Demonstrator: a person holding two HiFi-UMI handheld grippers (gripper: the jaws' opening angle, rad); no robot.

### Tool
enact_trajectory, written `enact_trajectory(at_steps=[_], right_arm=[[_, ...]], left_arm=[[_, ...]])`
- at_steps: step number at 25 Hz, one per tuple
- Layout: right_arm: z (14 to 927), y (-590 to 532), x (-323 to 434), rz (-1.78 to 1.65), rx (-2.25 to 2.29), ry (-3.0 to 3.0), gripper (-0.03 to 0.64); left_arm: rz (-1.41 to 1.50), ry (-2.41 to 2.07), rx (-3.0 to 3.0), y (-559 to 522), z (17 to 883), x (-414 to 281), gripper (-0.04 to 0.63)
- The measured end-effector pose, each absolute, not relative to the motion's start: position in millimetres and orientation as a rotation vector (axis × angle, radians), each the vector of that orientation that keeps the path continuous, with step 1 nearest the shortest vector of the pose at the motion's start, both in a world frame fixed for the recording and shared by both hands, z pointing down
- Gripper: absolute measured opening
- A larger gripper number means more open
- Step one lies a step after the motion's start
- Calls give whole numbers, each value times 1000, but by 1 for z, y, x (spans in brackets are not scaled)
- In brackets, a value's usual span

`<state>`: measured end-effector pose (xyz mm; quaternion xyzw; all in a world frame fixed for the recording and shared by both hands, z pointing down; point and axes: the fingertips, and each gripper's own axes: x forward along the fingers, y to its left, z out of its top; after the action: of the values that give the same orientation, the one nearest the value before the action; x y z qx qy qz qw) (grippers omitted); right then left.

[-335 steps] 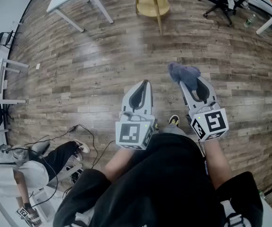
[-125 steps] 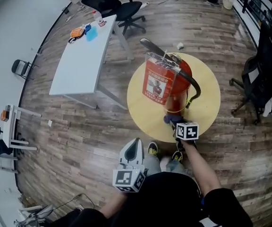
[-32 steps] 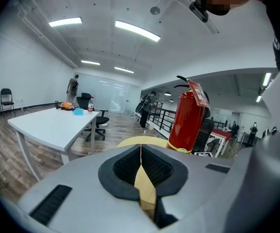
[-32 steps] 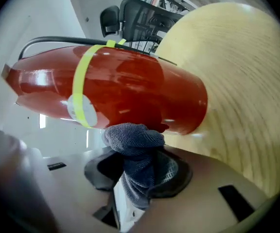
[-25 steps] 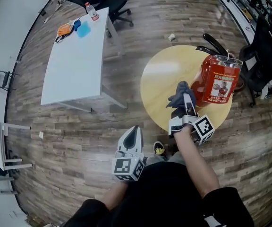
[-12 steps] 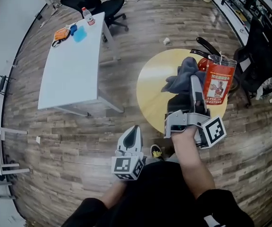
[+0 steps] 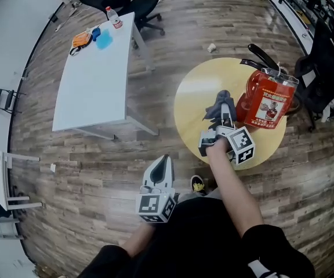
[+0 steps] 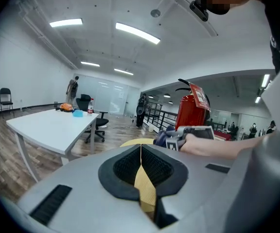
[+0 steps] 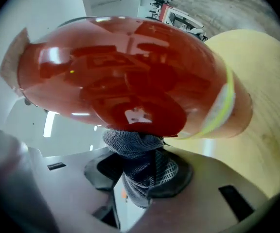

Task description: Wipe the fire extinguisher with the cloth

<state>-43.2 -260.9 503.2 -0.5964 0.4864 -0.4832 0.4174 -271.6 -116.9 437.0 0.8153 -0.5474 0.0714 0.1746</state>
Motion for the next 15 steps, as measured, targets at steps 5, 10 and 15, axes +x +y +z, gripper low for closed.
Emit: enact_trajectory(at_steps=[5,10,15], right_arm=[[622,-229,-41,-1451,-1690,1258,144],[662,-192,-25,-1569,-1757,1365,144],[664,-170,0,-1589,-1903,1672,144]], left_arm=[[219,-1537,2319,-113,438,-269,24],[216,-1512,2333,-116,440,-264,23],[197,-1469,2354,-118,441,-255,23]])
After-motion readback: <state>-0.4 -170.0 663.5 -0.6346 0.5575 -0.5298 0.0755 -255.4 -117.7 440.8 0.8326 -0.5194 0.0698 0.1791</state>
